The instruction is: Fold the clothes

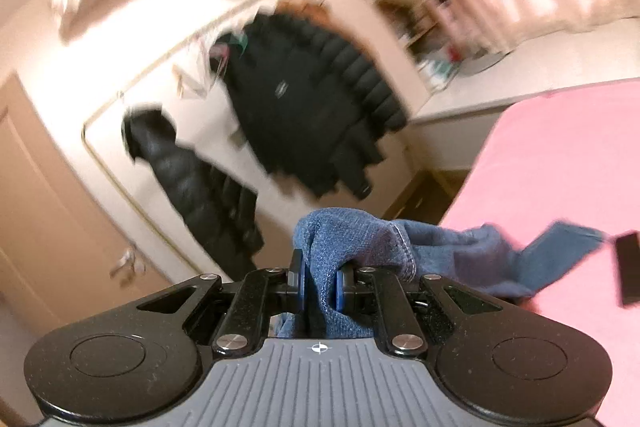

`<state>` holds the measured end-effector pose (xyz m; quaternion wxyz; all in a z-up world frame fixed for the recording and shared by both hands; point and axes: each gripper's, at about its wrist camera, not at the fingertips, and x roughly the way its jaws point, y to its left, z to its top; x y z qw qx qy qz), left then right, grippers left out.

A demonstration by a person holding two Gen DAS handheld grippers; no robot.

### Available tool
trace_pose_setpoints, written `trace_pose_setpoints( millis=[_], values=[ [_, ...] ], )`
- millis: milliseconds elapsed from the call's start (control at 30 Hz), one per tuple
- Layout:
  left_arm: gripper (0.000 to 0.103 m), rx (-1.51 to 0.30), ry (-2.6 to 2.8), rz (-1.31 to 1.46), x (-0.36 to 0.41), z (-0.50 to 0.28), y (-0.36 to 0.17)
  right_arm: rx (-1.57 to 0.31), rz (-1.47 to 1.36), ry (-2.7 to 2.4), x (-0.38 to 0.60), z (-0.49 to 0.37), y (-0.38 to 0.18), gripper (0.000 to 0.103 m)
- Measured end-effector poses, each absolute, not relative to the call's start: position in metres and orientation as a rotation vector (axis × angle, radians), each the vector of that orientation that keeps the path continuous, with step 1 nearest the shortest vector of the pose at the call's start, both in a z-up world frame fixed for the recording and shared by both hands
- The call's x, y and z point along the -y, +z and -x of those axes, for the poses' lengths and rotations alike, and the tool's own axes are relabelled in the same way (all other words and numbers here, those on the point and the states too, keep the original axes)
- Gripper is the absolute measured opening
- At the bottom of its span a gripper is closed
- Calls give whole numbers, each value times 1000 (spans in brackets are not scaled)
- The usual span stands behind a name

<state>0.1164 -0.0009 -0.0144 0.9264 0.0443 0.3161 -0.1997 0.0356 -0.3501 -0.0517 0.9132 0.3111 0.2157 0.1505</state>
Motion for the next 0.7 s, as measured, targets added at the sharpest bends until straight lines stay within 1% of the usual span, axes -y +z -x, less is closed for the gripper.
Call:
trace_pose_setpoints(
  millis=[133,233,367,467,500,533,567,600,700],
  values=[
    [102,-660,-450,-100,53,-65,-11,-394,-731,202,420,74,-39,12],
    [102,-711,-515,-111,101,-28,-21,-390,-778,91,463,158,-45,12],
    [102,-825,-639,-155,169,13,-45,-458,-819,-180,519,248,-75,12],
    [102,-891,-766,-256,217,41,-65,-564,-857,-441,554,299,-112,16],
    [102,-902,-809,-304,231,49,-72,-600,-861,-518,562,314,-125,26],
    [102,-904,-855,-356,244,57,-78,-635,-866,-593,570,328,-138,38],
    [102,-902,-897,-401,253,63,-84,-653,-879,-656,574,342,-147,44],
    [102,-900,-933,-438,260,67,-91,-669,-889,-718,578,356,-156,57],
    [102,-864,-1028,-553,278,80,-111,-663,-837,-819,568,392,-158,58]
  ],
)
